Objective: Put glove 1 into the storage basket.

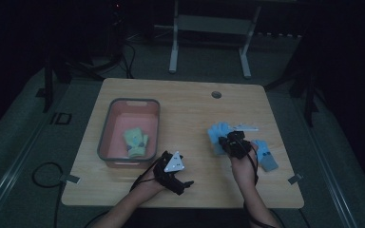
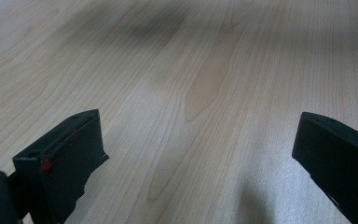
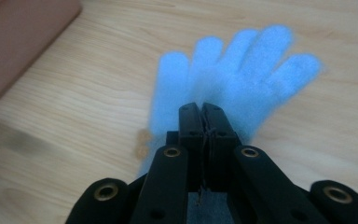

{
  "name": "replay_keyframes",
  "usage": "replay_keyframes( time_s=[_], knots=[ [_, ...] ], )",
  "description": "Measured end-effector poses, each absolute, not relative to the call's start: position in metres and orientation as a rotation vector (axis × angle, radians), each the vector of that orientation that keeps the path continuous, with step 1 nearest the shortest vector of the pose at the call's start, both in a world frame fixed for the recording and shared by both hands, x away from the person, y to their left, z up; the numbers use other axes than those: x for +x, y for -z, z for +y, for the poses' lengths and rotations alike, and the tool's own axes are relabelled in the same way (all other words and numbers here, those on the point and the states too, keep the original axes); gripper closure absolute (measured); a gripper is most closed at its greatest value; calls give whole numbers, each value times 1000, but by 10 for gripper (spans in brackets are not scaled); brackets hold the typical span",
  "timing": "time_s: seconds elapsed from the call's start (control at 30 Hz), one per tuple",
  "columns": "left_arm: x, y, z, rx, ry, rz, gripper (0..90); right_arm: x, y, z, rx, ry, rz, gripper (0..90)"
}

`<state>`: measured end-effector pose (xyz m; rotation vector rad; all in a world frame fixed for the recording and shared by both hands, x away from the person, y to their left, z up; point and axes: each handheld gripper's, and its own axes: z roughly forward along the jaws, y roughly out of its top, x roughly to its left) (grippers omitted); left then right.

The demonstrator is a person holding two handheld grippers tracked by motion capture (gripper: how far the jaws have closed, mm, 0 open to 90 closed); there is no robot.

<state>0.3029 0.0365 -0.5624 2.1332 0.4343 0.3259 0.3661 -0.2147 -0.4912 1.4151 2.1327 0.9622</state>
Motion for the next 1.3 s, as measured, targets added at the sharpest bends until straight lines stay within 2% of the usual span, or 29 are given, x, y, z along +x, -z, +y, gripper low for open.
replay_keyframes(
  time_s=[0.83,1.03,1.13,1.17,1.23,1.3],
  knots=[
    [302,565,36,2147,-326,404,22,369,540,-188,1533,-932,2158,855],
    [302,565,37,2144,-323,408,22,370,551,-185,1549,-910,2154,744],
    [302,565,37,2143,-323,408,22,368,544,-185,1517,-920,2154,662],
    [302,565,37,2143,-323,408,22,368,544,-185,1517,-920,2154,662],
    [301,565,37,2139,-324,411,22,365,531,-188,1463,-959,2158,575],
    [301,564,37,2137,-324,411,22,365,523,-195,1432,-979,2162,538]
  ],
)
